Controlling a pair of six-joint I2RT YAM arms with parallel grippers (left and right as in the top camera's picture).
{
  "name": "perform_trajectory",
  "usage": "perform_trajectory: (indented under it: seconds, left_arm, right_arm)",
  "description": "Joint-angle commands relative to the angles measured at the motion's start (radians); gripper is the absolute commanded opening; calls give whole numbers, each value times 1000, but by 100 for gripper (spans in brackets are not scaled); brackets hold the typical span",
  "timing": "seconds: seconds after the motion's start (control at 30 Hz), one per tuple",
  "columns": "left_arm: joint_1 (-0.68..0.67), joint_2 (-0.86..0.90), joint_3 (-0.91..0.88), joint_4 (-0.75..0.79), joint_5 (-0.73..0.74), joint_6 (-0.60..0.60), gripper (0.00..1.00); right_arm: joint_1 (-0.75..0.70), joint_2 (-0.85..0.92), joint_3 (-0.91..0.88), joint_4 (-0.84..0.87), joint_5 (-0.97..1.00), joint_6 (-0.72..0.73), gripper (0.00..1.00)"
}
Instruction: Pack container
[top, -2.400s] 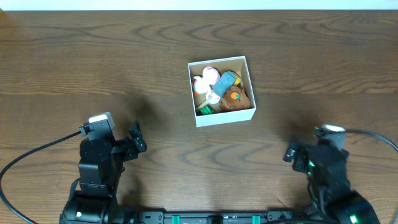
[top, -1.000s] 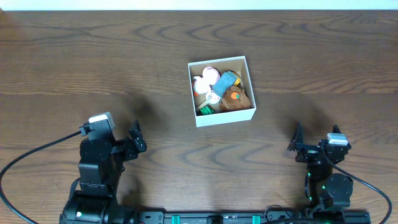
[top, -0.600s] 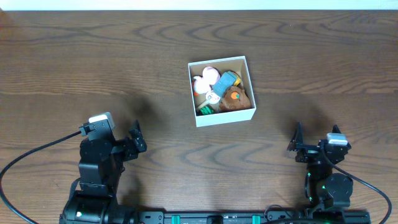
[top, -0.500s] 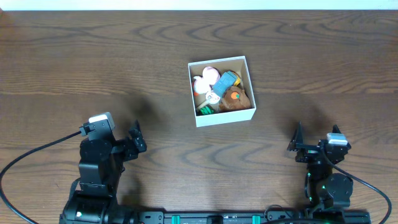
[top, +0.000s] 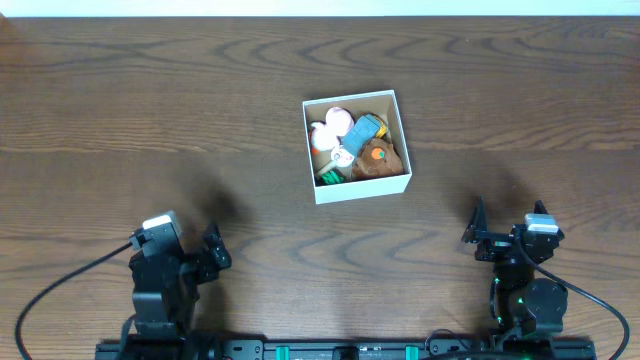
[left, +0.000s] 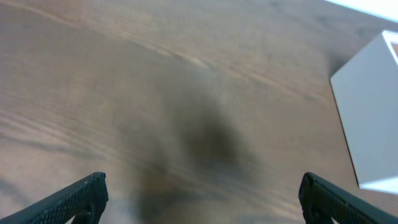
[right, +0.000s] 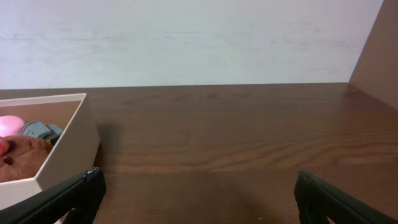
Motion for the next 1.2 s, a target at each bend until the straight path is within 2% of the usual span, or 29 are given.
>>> perform_trajectory:
  seconds: [0.0, 0.2, 0.37, 0.43, 0.63, 1.17]
  left_arm:
    - [16, -79, -69, 95, 18, 68, 98]
    - [17, -161, -231, 469, 23, 223, 98]
    - [21, -212, -318, 618, 23, 291, 98]
    - [29, -229, -342, 629, 23, 295, 98]
    - [35, -228, -344, 525, 20, 294, 98]
    - [35, -222, -344, 526, 23, 294, 98]
  right_arm:
    - [-9, -6, -4, -2, -6, -11, 99]
    - [-9, -6, -4, -2, -6, -11, 99]
    - [-9, -6, -4, -2, -6, -11, 99]
    - [-9, -6, -4, -2, -6, -11, 99]
    - [-9, -6, -4, -2, -6, -11, 99]
    - [-9, -6, -4, -2, -6, -11, 99]
